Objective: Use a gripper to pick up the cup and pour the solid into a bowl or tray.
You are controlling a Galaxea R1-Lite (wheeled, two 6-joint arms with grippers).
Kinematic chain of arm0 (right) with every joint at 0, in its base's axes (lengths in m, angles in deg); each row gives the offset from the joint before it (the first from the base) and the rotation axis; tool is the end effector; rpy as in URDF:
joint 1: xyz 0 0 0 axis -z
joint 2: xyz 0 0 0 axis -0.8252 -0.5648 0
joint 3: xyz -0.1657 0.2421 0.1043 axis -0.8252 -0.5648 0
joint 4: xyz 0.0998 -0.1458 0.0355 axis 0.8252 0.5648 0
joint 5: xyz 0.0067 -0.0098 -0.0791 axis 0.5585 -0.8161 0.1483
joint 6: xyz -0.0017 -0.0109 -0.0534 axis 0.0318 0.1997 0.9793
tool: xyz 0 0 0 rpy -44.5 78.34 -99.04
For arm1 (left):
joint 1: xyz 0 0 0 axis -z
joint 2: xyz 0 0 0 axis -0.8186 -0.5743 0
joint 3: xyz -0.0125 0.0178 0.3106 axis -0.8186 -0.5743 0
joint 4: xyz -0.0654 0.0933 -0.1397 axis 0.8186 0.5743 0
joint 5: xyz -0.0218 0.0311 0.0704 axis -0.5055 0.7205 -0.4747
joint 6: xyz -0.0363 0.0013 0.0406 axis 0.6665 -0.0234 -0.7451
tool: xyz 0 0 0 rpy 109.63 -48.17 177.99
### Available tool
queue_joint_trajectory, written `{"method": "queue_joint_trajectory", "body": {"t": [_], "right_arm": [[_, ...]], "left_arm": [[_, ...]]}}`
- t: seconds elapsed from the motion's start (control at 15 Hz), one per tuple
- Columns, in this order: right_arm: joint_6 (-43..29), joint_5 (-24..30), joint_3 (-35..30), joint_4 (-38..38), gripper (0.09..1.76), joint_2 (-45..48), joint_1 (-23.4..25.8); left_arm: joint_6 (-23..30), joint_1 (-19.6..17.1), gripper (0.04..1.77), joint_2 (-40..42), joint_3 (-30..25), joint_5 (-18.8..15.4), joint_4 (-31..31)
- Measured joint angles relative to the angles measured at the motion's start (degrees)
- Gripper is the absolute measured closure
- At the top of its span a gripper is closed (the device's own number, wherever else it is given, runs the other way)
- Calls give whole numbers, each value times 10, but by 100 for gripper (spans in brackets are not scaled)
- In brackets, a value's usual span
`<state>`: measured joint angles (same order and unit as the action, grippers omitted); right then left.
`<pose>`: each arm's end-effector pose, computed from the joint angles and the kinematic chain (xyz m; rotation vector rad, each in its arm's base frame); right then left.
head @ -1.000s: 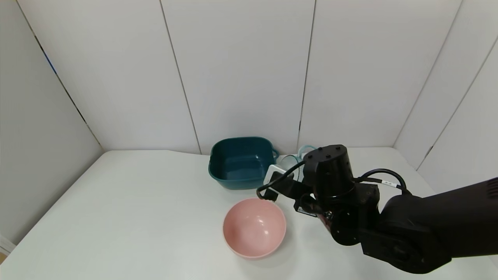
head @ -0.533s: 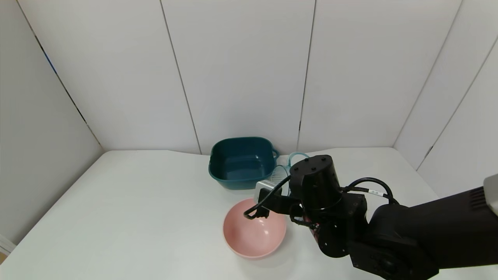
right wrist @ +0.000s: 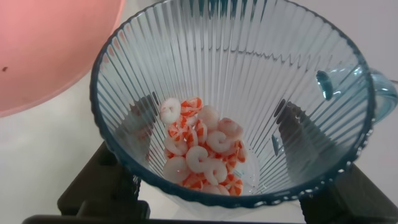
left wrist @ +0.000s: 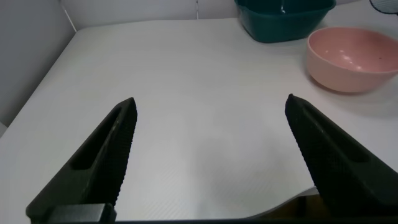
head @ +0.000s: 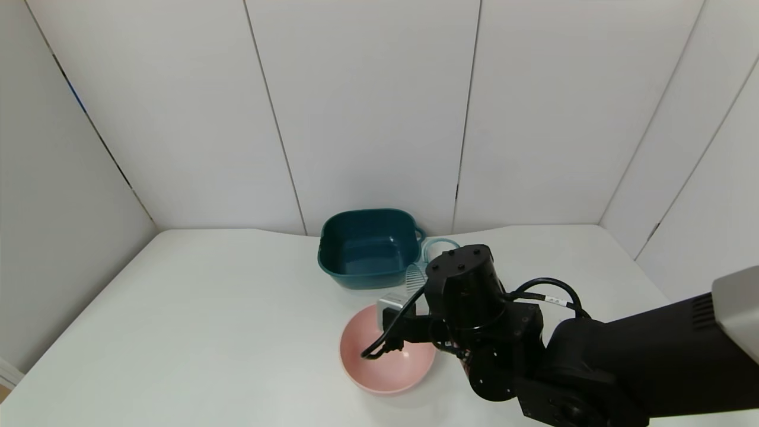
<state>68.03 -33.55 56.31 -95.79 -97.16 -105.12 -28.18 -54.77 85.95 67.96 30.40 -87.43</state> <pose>0.2905 0.2846 0.1354 -1.5333 0.2077 0.3279 -0.0132 -0.0015 0.0749 0.0422 0.0048 -0.0338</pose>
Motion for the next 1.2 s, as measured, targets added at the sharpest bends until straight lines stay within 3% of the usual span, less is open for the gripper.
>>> {"method": "queue_joint_trajectory", "body": {"t": [1.2], "right_arm": [[211,-54,16,-6,48,-14,-31]], "left_arm": [[0,0,9,0,0,0,0]]}}
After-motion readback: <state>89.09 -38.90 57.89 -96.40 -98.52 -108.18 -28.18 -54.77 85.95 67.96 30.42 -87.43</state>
